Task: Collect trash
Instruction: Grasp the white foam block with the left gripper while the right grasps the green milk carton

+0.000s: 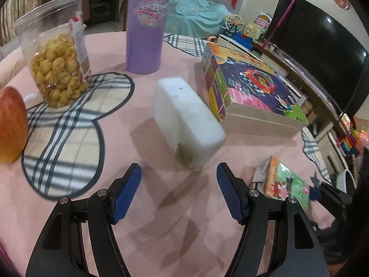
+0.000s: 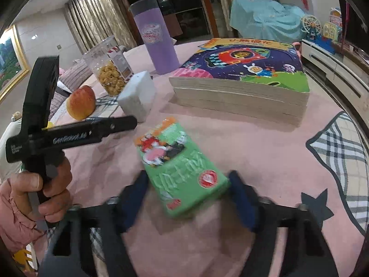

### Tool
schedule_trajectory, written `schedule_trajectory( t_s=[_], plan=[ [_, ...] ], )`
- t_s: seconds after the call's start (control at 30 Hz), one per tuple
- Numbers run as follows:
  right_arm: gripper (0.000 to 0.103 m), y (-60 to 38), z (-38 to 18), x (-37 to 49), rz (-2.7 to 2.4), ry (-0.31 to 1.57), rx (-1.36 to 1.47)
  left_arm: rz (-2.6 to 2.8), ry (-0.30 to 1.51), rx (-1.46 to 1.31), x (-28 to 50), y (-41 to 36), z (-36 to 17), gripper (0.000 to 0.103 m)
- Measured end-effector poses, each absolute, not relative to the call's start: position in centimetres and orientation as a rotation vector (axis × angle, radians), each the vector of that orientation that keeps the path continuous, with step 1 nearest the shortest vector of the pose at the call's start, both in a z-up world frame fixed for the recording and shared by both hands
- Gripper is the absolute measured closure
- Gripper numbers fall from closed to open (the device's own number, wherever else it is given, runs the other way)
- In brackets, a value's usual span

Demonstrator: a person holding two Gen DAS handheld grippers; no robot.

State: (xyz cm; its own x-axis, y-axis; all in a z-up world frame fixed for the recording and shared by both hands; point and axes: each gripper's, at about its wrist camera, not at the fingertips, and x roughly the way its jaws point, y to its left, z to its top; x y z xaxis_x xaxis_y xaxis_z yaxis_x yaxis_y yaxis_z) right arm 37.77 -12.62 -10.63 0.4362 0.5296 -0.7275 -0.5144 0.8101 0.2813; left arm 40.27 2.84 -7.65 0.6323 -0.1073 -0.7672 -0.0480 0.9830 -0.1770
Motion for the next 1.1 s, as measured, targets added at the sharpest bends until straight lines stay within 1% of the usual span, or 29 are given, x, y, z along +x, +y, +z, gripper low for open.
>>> schedule_trajectory(
  t_s=[0.03, 0.1, 0.13, 0.17, 0.2, 0.23, 0.27, 0.3, 0.5, 0.77, 0.9, 0.97, 1.03, 1.1],
  plan=[
    [0.044, -12.8, -10.6, 37.6, 0.65, 0.907, 0.022, -0.026, 0.88, -0.18, 40.5, 2.7, -7.7, 0.034],
    [0.045, -13.1, -10.5, 37.3, 0.643, 0.904, 0.035, -0.009, 0.868, -0.159, 40.9, 2.3, -7.7, 0.035],
    [0.045, -13.3, -10.5, 37.2, 0.638, 0.904, 0.04, -0.008, 0.863, -0.153, 41.0, 2.3, -7.8, 0.044],
    [0.046, -13.6, -10.4, 36.8, 0.633, 0.901, 0.048, -0.01, 0.862, -0.152, 41.1, 2.3, -7.8, 0.05],
    [0.046, -13.9, -10.4, 36.6, 0.628, 0.898, 0.055, -0.016, 0.863, -0.155, 41.1, 2.3, -7.9, 0.058],
    [0.046, -14.3, -10.3, 36.2, 0.619, 0.893, 0.062, -0.024, 0.86, -0.155, 41.1, 2.3, -7.9, 0.069],
    [0.046, -14.7, -10.2, 35.7, 0.606, 0.889, 0.068, -0.036, 0.857, -0.152, 41.0, 2.1, -7.9, 0.076],
    [0.046, -15.2, -10.1, 35.3, 0.592, 0.888, 0.083, -0.041, 0.855, -0.138, 40.8, 1.9, -7.8, 0.078],
    [0.046, -18.0, -9.3, 31.1, 0.493, 0.863, 0.132, -0.149, 0.85, -0.139, 36.1, 0.8, -6.7, 0.078],
    [0.047, -20.8, -9.3, 24.6, 0.43, 0.859, 0.205, -0.432, 0.9, -0.083, 25.3, -1.5, -6.4, 0.078],
    [0.046, -20.4, -9.6, 22.2, 0.432, 0.88, 0.215, -0.504, 0.953, -0.081, 22.3, -0.9, -6.9, 0.078],
    [0.044, -20.0, -9.6, 21.4, 0.436, 0.881, 0.212, -0.507, 0.96, -0.047, 21.0, -0.8, -7.1, 0.078],
    [0.044, -19.3, -9.5, 20.8, 0.454, 0.878, 0.199, -0.491, 0.963, -0.036, 20.5, -0.2, -7.1, 0.078],
    [0.04, -18.6, -9.4, 20.3, 0.467, 0.881, 0.174, -0.462, 0.962, -0.053, 20.1, 0.3, -7.1, 0.078]
  ],
)
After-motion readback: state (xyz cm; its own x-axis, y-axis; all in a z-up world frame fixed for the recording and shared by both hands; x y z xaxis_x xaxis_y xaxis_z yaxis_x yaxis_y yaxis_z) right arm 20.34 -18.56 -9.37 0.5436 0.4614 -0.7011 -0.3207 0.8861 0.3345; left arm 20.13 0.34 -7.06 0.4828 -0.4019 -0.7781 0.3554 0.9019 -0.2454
